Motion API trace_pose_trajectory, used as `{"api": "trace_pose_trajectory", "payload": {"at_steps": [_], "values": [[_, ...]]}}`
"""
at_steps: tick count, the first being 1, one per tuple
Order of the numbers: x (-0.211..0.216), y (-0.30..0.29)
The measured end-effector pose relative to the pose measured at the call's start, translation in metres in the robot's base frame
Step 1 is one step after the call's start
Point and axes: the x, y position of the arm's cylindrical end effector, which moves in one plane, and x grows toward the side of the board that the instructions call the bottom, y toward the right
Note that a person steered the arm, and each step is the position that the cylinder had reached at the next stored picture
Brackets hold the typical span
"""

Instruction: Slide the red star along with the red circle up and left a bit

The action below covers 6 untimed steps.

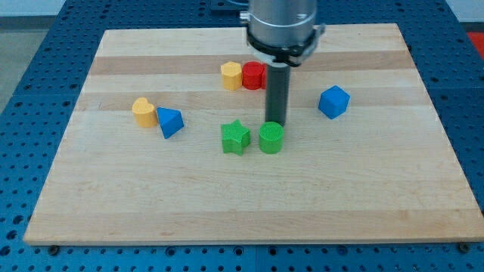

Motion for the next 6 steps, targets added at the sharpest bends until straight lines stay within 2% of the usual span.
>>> {"api": "trace_pose_trajectory", "payload": {"at_steps": [2,6], "values": [[0.0,0.07],[-0.025,0.075]]}}
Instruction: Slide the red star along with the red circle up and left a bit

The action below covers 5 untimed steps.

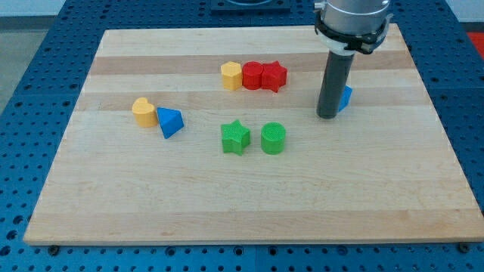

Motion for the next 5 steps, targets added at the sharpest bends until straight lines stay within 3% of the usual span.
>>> {"api": "trace_pose_trajectory", "payload": {"at_steps": [2,5], "values": [[0.003,0.049],[-0.01,0.046]]}}
